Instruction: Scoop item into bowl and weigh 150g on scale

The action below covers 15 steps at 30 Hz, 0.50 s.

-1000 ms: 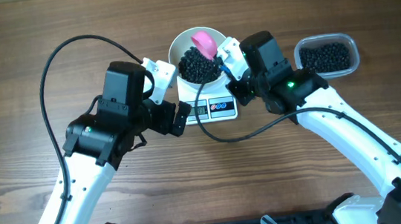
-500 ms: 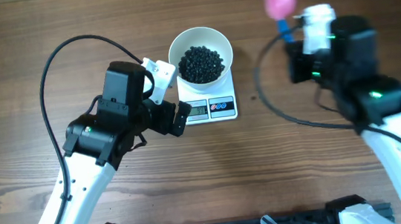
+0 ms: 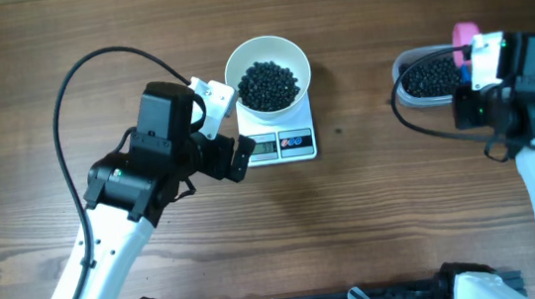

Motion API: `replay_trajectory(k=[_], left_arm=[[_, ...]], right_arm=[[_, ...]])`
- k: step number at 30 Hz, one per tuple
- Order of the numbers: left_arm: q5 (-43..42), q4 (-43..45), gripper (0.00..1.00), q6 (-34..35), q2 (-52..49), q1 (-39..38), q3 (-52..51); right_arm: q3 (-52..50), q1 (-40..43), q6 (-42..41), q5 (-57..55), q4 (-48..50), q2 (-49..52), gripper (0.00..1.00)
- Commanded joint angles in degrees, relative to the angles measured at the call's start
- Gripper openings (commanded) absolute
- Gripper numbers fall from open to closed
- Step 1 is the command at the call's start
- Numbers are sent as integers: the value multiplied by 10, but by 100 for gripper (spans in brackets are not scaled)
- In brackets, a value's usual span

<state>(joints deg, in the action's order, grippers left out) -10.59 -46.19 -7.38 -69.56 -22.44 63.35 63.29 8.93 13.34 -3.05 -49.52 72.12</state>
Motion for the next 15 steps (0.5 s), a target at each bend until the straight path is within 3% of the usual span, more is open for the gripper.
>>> replay_trajectory(k=[1,15], left_arm=[[-9,2,100,3,-2,-2,10],[-9,2,100,3,-2,-2,10]], right_arm=[[9,2,23,59,-8,49,4],[9,2,106,-21,7,117,4]])
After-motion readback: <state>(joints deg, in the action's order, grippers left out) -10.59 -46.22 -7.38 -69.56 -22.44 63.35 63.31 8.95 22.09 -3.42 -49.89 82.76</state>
